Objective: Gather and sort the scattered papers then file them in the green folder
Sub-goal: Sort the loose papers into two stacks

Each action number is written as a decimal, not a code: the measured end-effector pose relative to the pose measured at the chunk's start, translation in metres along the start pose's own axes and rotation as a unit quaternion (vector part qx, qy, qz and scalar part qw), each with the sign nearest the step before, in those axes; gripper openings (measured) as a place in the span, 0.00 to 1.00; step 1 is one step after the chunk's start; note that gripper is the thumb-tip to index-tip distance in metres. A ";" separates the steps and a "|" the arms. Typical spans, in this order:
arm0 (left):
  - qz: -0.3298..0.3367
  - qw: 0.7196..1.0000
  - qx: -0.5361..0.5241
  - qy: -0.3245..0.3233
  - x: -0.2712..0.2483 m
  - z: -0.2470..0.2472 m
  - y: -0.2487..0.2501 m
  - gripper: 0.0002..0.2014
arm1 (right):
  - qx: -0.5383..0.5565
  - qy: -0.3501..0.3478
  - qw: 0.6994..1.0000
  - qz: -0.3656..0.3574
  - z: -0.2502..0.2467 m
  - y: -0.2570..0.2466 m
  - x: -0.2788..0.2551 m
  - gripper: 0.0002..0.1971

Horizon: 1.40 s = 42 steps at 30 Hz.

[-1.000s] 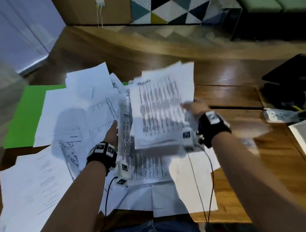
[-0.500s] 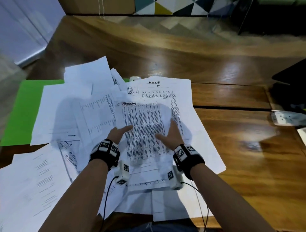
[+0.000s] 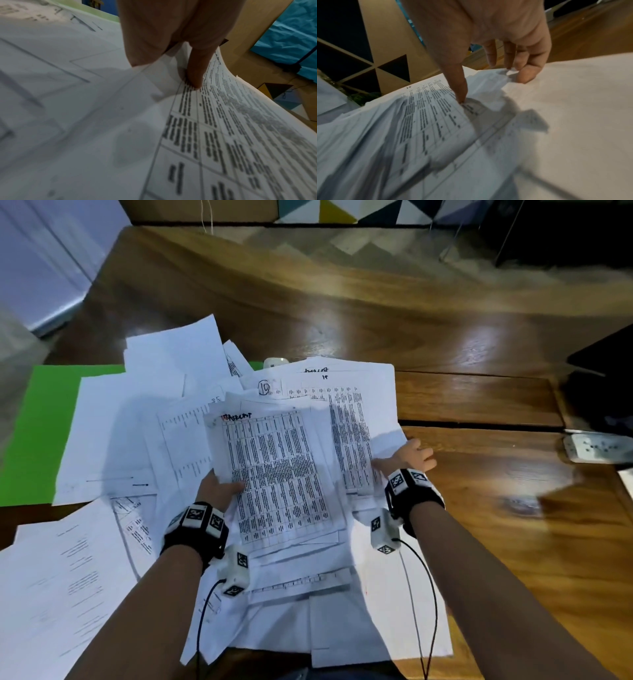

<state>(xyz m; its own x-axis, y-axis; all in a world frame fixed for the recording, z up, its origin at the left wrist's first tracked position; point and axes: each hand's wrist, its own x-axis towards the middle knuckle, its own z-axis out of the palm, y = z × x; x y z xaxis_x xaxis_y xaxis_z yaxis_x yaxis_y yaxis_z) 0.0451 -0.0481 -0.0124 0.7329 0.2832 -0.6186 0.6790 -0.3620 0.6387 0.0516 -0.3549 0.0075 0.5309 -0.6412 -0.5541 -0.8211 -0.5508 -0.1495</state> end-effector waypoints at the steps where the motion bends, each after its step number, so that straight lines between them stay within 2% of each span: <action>1: -0.001 1.000 0.001 0.000 0.000 0.001 0.000 0.22 | 0.015 -0.015 1.000 0.001 -0.002 0.000 0.004 0.48; 5: -0.002 1.000 0.002 -0.013 0.000 0.001 0.000 0.22 | 0.134 -0.076 0.988 0.000 -0.004 0.000 0.009 0.51; 7: -0.005 1.000 0.001 -0.018 0.003 0.000 0.000 0.22 | 0.170 -0.079 0.982 -0.017 -0.003 0.000 0.011 0.46; 12: -0.010 1.000 0.005 -0.017 0.003 -0.001 0.001 0.25 | 0.187 -0.078 0.978 -0.058 0.005 0.003 0.009 0.27; 17: -0.005 1.000 0.001 -0.010 -0.002 0.001 0.004 0.26 | 0.242 -0.074 0.963 -0.089 -0.001 0.007 0.007 0.21; 20: -0.002 1.000 0.021 -0.014 -0.002 0.001 0.005 0.25 | 0.260 -0.038 0.956 -0.127 -0.005 0.009 0.006 0.18; 24: -0.002 0.999 0.039 -0.016 -0.004 0.000 0.007 0.31 | 0.257 0.052 0.953 -0.152 -0.017 0.009 0.008 0.18; 30: -0.007 0.999 0.037 -0.007 -0.010 0.001 0.009 0.30 | 0.312 0.180 0.917 -0.175 -0.063 0.008 0.011 0.15; 35: -0.031 0.999 0.032 -0.012 -0.016 -0.001 0.013 0.38 | 0.331 0.244 0.887 -0.210 -0.104 0.005 0.009 0.15; 38: -0.036 0.999 0.028 -0.002 -0.018 0.002 0.015 0.37 | 0.377 0.262 0.867 -0.193 -0.127 0.002 0.008 0.17; 42: -0.032 0.999 0.024 0.001 -0.027 0.006 0.019 0.35 | 0.440 0.269 0.846 -0.138 -0.151 0.002 0.008 0.14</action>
<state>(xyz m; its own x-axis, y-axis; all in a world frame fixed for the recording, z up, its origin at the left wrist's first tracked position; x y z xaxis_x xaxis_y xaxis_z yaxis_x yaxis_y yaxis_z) 0.0380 -0.0685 0.0141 0.6883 0.3091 -0.6563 0.7216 -0.3847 0.5756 0.0861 -0.4416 0.1269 0.5518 -0.8338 0.0186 -0.3630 -0.2602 -0.8947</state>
